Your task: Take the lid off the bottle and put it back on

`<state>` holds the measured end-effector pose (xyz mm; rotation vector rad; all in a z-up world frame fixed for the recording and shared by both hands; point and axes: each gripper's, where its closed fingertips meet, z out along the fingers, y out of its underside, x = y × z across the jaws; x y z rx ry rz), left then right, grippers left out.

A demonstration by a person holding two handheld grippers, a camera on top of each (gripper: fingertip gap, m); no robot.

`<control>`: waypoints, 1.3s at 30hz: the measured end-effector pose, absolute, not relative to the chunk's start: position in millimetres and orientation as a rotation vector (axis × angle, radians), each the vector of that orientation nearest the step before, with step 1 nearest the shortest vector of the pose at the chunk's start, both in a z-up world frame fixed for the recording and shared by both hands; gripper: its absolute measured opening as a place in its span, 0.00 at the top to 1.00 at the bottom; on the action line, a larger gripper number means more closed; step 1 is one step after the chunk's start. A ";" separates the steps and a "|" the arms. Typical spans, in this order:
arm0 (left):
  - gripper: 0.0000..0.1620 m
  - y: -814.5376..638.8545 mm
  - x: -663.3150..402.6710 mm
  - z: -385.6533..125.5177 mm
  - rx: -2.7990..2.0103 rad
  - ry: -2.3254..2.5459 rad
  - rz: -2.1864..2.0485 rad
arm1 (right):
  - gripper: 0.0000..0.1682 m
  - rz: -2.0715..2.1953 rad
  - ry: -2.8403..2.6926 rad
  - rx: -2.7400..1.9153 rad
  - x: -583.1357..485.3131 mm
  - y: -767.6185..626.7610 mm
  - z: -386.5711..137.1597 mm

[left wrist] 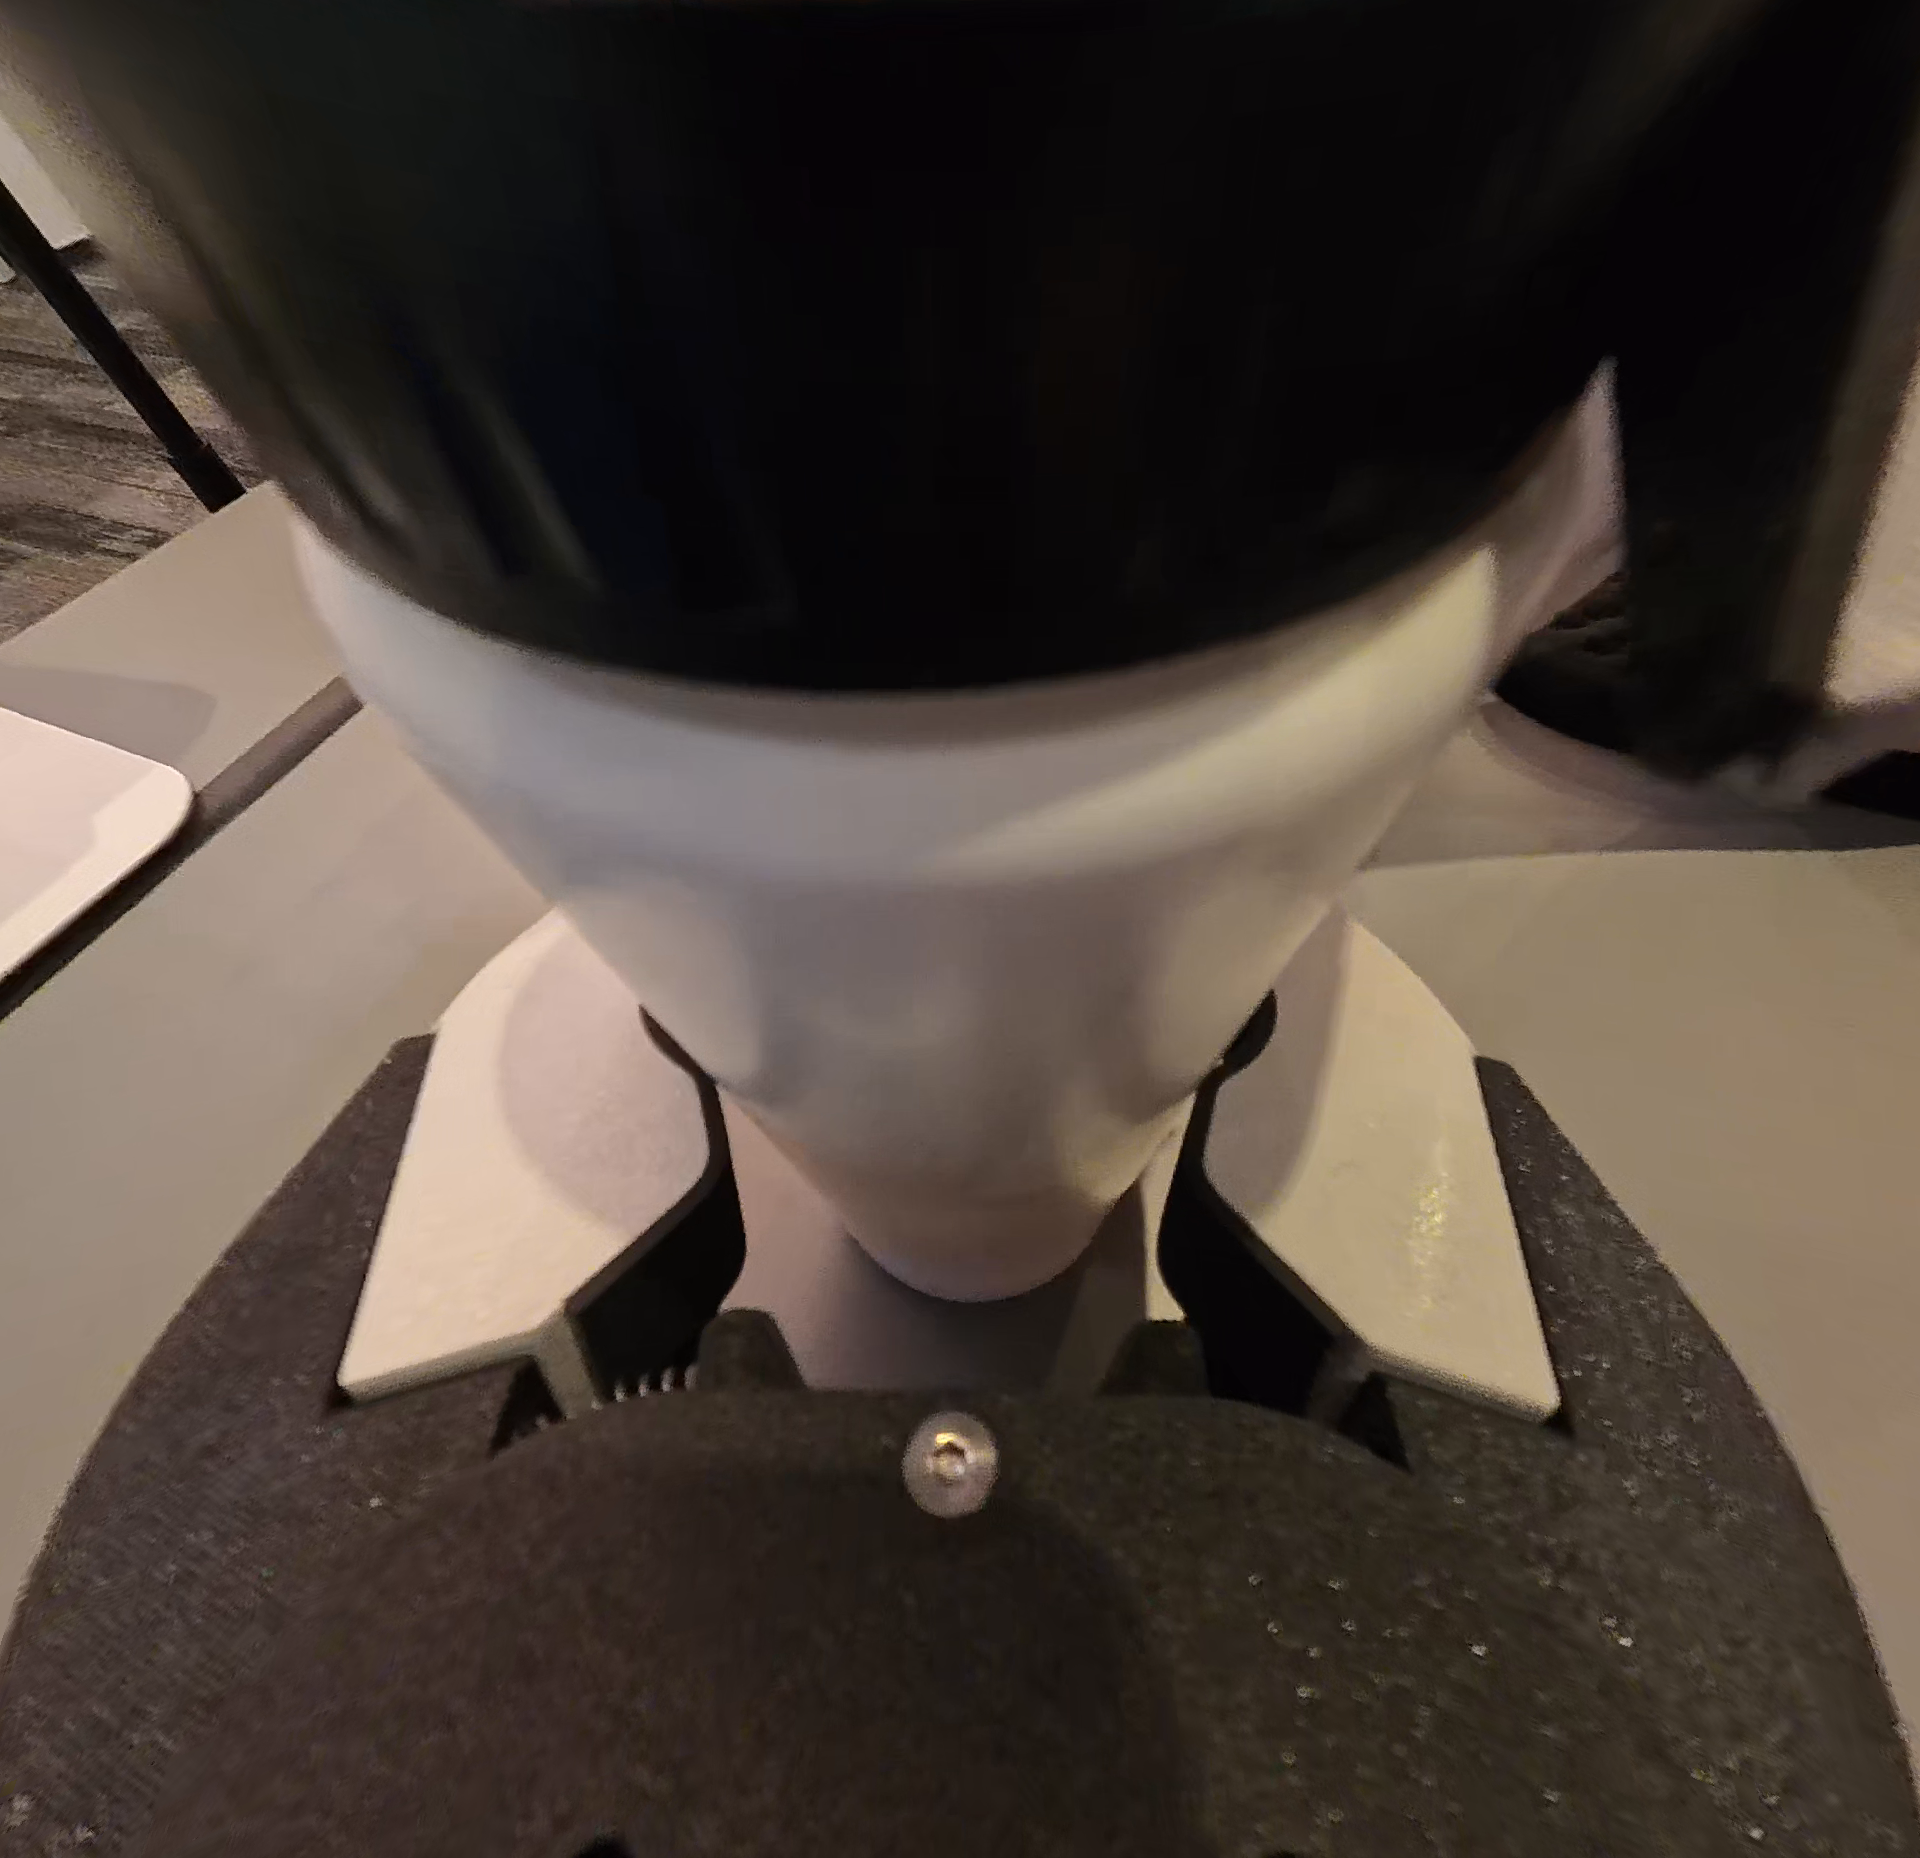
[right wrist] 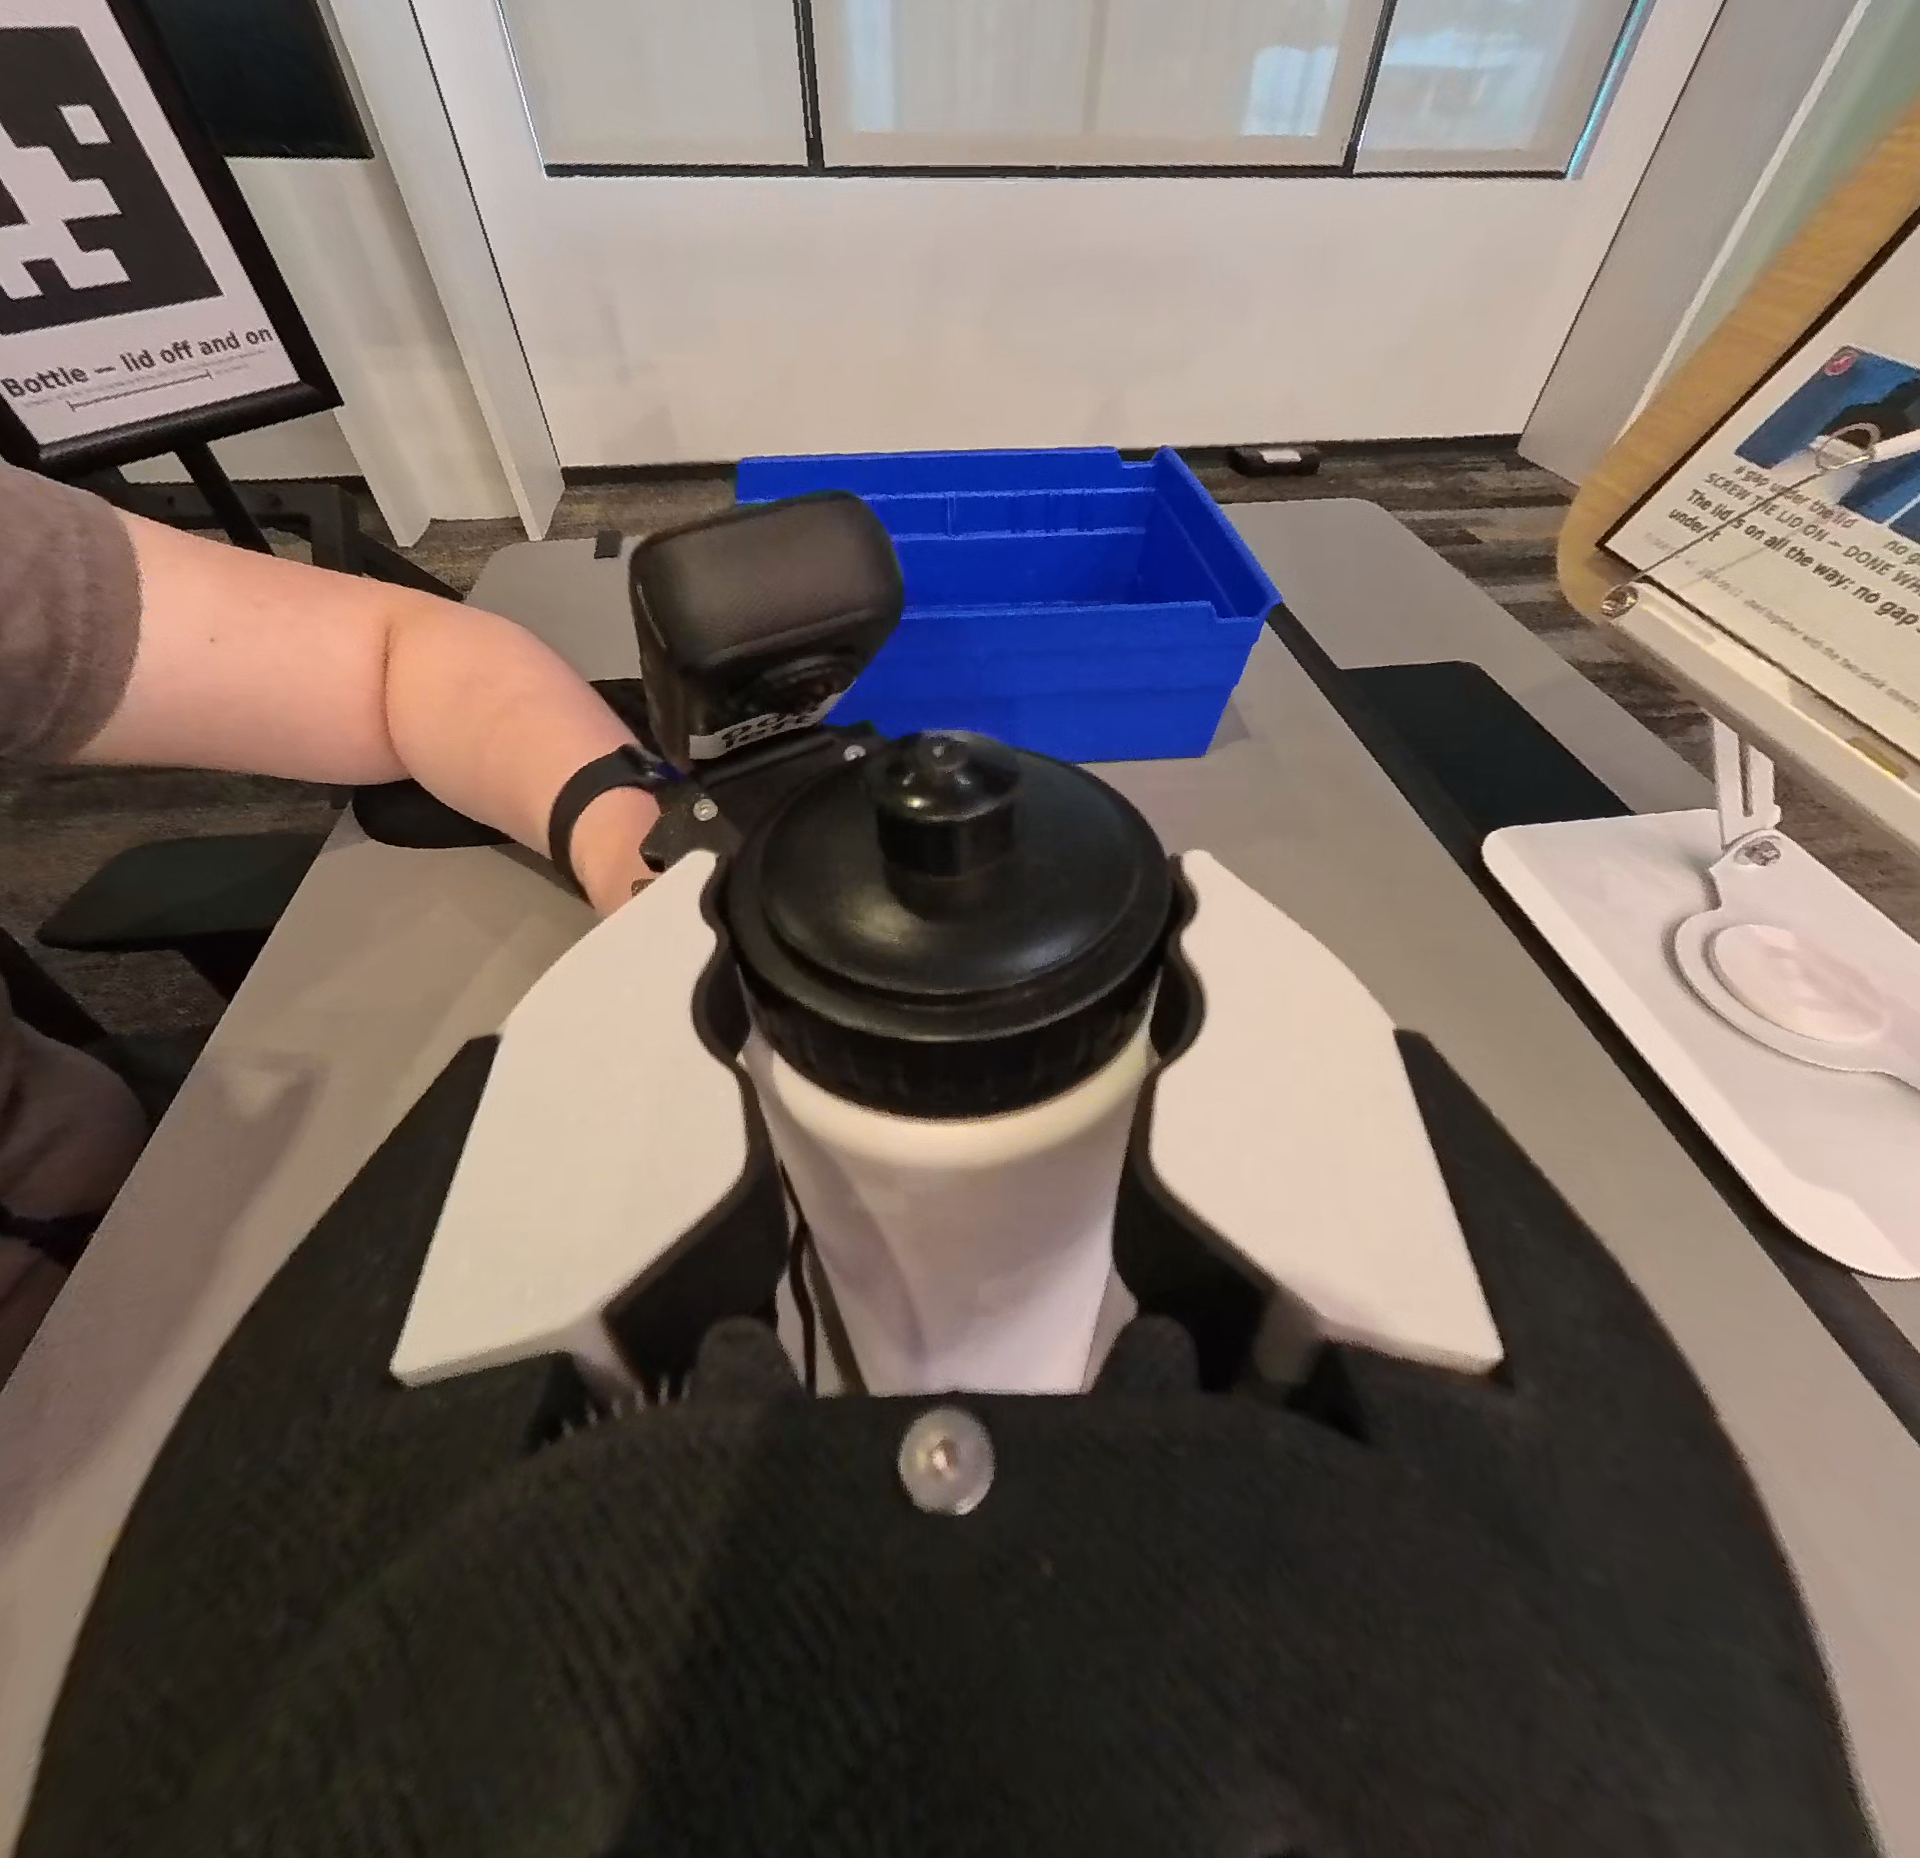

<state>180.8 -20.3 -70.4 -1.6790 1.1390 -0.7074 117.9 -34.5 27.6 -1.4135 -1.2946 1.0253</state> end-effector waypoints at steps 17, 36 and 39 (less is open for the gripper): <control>0.43 -25.9 178.1 -30.8 -1.534 1.095 -0.791 | 0.56 1.002 -1.343 -1.439 133.3 -33.8 31.9; 0.46 -31.6 178.6 -29.7 -1.592 1.077 -0.865 | 0.56 1.028 -1.379 -1.474 137.3 -36.9 28.9; 0.46 -32.5 179.1 -30.3 -1.598 1.088 -0.859 | 0.55 1.007 -1.370 -1.466 135.4 -37.4 31.8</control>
